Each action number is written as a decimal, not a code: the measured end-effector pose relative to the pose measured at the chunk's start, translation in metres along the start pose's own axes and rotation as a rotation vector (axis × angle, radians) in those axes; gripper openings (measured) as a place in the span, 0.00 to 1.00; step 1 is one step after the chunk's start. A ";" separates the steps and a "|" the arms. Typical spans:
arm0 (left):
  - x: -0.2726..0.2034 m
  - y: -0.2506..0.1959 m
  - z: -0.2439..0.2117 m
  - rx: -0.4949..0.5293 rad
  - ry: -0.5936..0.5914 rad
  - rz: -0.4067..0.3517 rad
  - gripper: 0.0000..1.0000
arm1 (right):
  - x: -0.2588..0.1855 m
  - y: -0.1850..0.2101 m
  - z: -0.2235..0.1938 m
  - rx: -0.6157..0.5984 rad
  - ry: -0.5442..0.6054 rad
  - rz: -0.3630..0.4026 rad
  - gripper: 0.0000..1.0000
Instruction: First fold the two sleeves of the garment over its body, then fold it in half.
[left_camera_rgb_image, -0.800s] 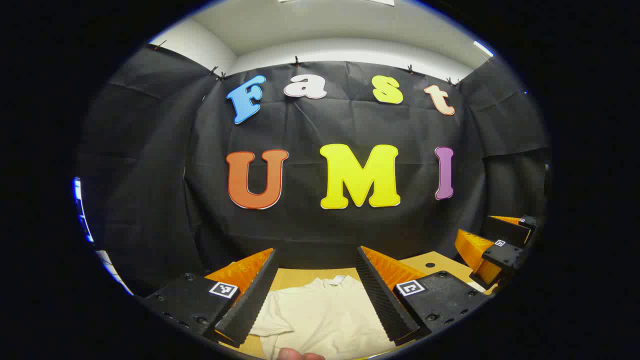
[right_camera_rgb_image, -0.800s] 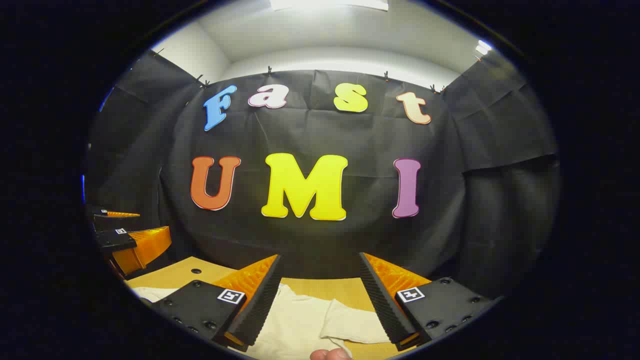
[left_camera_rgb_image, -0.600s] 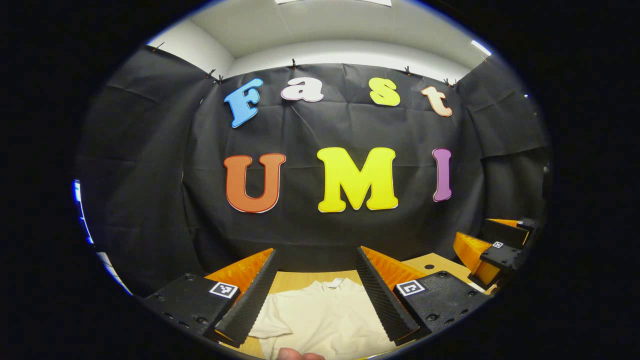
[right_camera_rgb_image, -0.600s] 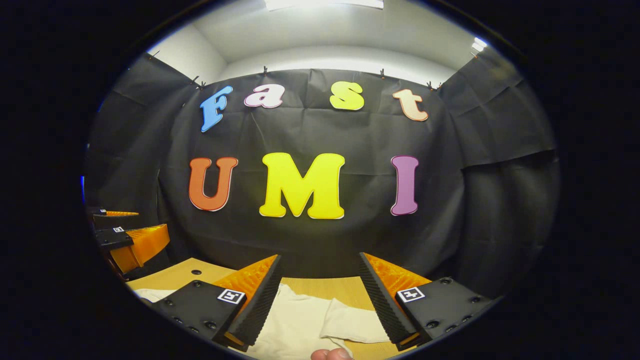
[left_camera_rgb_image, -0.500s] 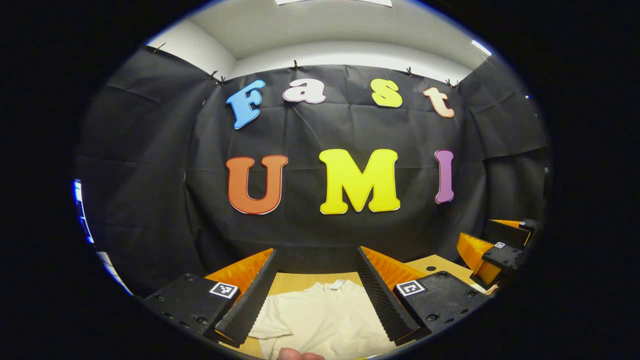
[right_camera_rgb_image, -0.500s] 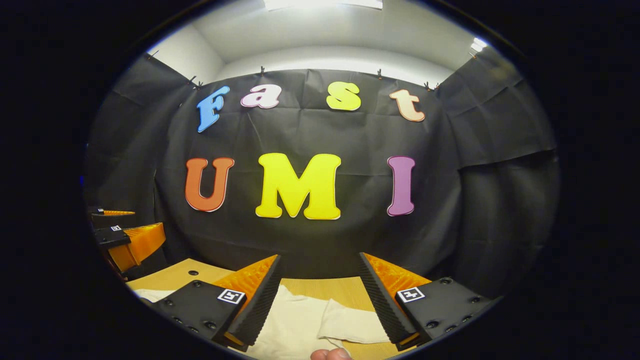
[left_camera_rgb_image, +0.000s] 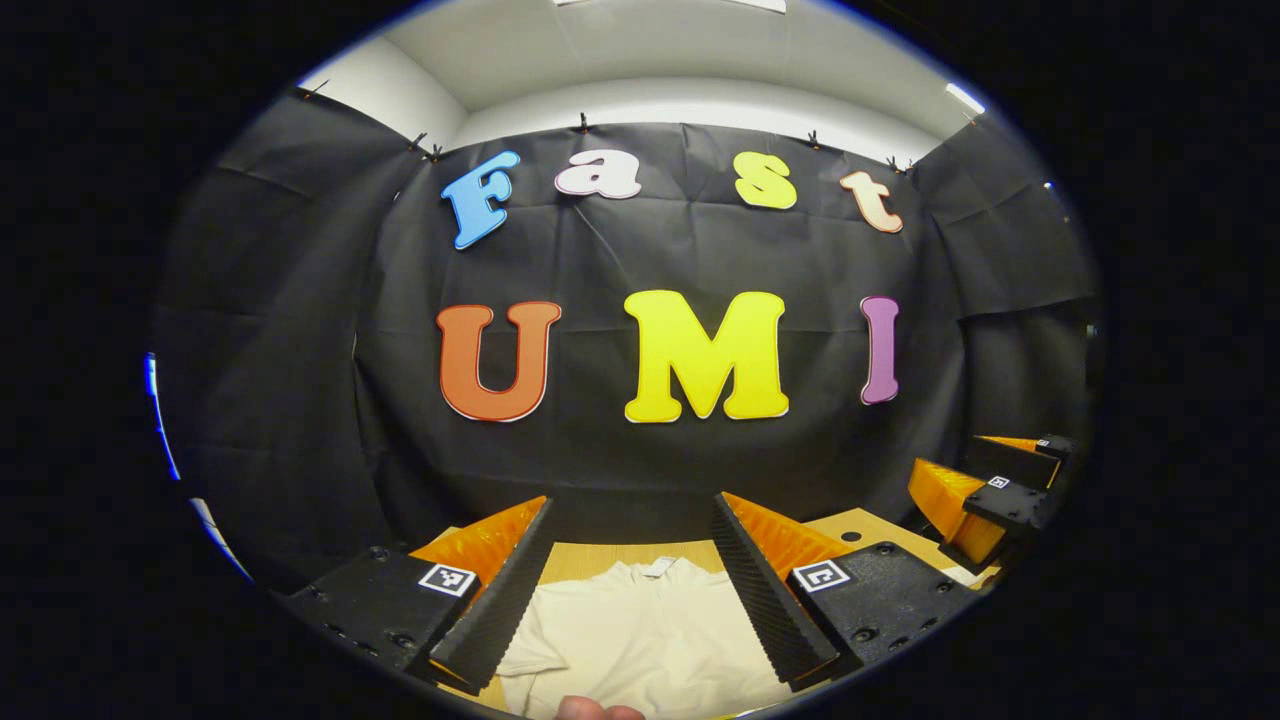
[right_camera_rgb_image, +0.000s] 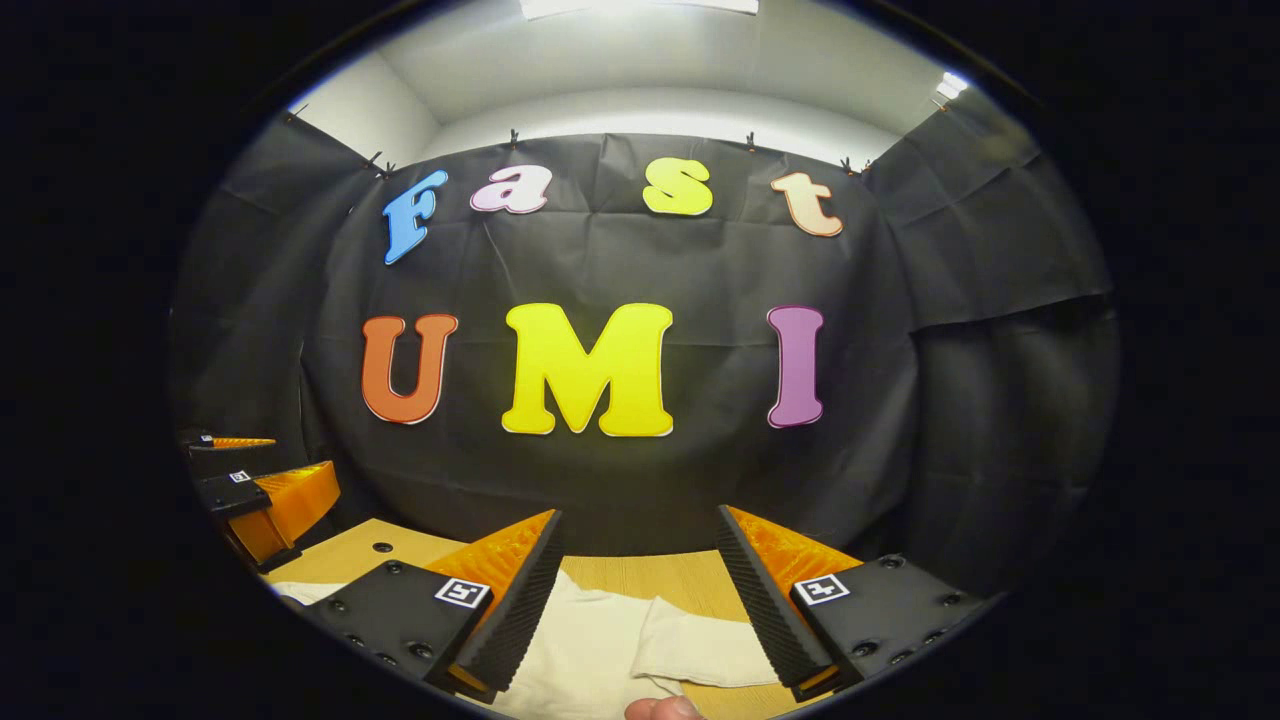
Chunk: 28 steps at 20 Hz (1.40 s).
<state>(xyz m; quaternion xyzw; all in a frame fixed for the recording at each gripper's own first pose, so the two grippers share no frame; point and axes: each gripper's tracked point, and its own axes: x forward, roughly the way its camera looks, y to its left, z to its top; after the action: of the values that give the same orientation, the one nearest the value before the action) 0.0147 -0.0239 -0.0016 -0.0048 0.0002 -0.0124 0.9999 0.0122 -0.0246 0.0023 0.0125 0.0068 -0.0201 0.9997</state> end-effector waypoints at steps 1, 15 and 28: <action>0.001 -0.001 -0.002 0.001 0.001 -0.001 0.99 | 0.002 -0.002 0.001 0.003 0.000 -0.002 0.94; -0.003 -0.027 -0.036 0.024 0.078 -0.055 0.99 | 0.014 -0.039 -0.029 0.011 0.089 0.021 0.94; 0.002 -0.107 -0.106 -0.002 0.275 -0.199 0.99 | -0.018 -0.298 -0.147 -0.079 0.424 -0.258 0.94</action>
<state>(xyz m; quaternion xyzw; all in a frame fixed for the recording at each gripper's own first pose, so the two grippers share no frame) 0.0138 -0.1316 -0.1068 -0.0040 0.1367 -0.1116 0.9843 -0.0194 -0.3176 -0.1519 -0.0236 0.2186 -0.1444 0.9648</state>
